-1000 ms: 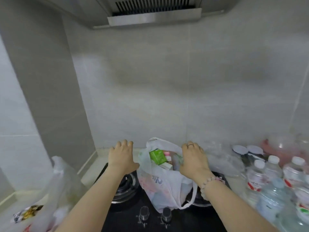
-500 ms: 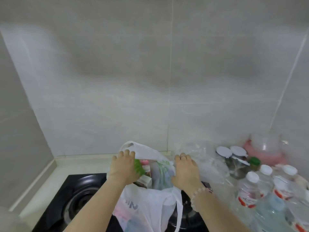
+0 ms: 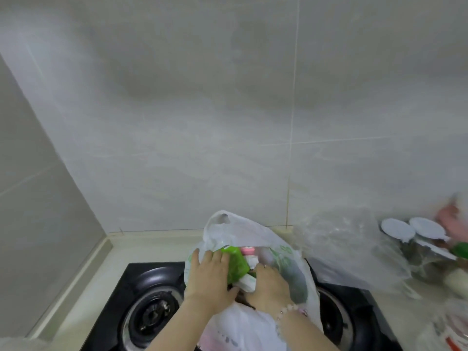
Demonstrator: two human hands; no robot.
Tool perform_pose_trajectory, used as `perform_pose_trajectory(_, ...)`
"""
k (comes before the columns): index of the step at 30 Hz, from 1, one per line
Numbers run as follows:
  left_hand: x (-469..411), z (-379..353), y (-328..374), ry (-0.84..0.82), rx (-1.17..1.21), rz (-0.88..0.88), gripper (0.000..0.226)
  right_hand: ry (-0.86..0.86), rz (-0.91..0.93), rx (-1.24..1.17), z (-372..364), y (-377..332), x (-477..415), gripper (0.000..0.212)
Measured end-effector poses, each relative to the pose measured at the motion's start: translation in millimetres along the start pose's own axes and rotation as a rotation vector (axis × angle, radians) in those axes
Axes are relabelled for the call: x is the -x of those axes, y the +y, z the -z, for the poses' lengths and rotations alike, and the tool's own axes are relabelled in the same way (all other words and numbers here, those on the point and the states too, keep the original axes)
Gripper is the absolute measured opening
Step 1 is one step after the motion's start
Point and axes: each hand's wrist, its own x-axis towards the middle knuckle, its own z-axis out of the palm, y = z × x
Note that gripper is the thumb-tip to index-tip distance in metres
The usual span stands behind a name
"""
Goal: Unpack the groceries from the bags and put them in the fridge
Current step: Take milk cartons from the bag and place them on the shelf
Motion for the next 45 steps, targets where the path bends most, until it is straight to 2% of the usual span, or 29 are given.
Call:
perform_pose_trajectory(6, -15, -2, -10, -0.036, 0.029, -0.012, 0.077, 0.0, -0.011, 0.093, -14, -3, -8, 0.036)
perform_pose_trajectory(12, -21, -5, -8, -0.07, 0.01, -0.046, 0.079, 0.011, -0.02, 0.025, -14, 2, -5, 0.027)
perform_pose_trajectory(22, -22, -8, -12, -0.109, -0.037, -0.059, 0.076, -0.021, -0.087, -0.112, -6, 3, -3, 0.035)
perform_pose_trajectory(28, -28, -9, -13, -0.111, -0.039, -0.046, 0.076, -0.008, -0.096, -0.061, 9, 2, 2, 0.01)
perform_pose_trajectory(31, -31, -9, -13, -0.129, -0.05, -0.041, 0.077, 0.022, -0.078, -0.098, 24, 5, 8, 0.018)
perform_pose_trajectory(34, -33, -10, -11, -0.136, -0.071, -0.041, 0.077, 0.094, 0.0, -0.08, 49, 9, 15, 0.005)
perform_pose_trajectory(39, -38, -10, -4, -0.137, -0.112, 0.0, 0.072, 0.2, -0.023, -0.088, 81, 25, 23, 0.028)
perform_pose_trajectory(42, -43, -1, 9, -0.093, -0.151, 0.037, 0.058, 0.245, -0.034, -0.106, 93, 37, 29, 0.03)
perform_pose_trajectory(45, -50, 7, 32, -0.06, -0.197, -0.045, 0.048, 0.277, -0.085, -0.121, 98, 50, 35, 0.029)
